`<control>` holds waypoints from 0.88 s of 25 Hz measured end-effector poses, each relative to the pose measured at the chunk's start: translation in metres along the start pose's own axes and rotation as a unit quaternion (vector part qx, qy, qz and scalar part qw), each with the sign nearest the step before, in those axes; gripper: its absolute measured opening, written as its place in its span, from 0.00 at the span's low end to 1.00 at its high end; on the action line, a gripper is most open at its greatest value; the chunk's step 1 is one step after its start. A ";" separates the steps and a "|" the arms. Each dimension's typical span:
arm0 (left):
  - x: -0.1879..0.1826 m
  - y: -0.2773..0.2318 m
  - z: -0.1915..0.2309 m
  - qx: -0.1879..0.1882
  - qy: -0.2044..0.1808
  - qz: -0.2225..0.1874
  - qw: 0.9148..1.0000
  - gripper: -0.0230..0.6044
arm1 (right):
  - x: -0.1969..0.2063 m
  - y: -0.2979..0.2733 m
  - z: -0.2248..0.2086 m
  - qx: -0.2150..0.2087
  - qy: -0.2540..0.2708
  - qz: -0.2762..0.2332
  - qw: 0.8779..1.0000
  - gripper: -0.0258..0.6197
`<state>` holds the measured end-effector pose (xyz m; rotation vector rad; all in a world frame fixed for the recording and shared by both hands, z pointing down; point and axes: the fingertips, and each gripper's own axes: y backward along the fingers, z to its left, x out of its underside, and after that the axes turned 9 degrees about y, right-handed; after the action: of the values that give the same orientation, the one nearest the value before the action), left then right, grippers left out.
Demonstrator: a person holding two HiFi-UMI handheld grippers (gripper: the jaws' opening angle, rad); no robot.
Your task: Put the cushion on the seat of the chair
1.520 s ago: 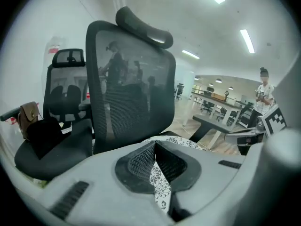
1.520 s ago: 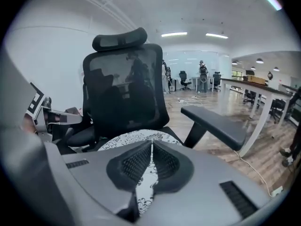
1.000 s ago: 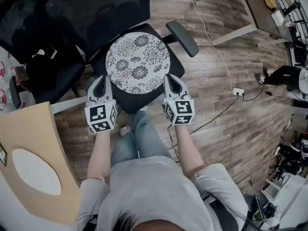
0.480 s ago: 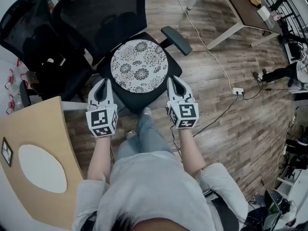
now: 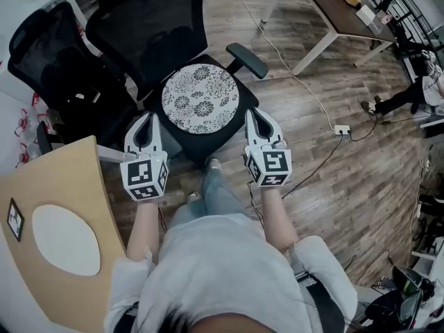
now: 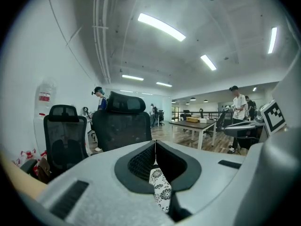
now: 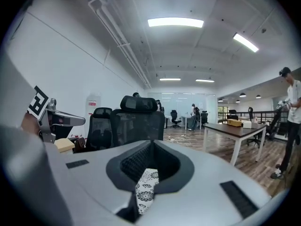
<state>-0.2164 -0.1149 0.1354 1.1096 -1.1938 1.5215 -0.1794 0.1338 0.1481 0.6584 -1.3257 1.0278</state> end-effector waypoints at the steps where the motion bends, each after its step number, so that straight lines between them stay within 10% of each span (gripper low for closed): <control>1: -0.005 0.004 -0.001 0.003 0.003 -0.005 1.000 0.06 | -0.004 0.004 0.000 0.002 0.002 -0.003 1.000 0.07; 22: -0.091 0.082 -0.018 0.014 0.002 -0.109 0.994 0.06 | -0.089 0.071 -0.008 0.032 0.015 -0.092 0.995 0.07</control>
<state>-0.2785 -0.1197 0.0287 1.2119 -1.0161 1.3760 -0.2332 0.1515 0.0490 0.7965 -1.1862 0.9295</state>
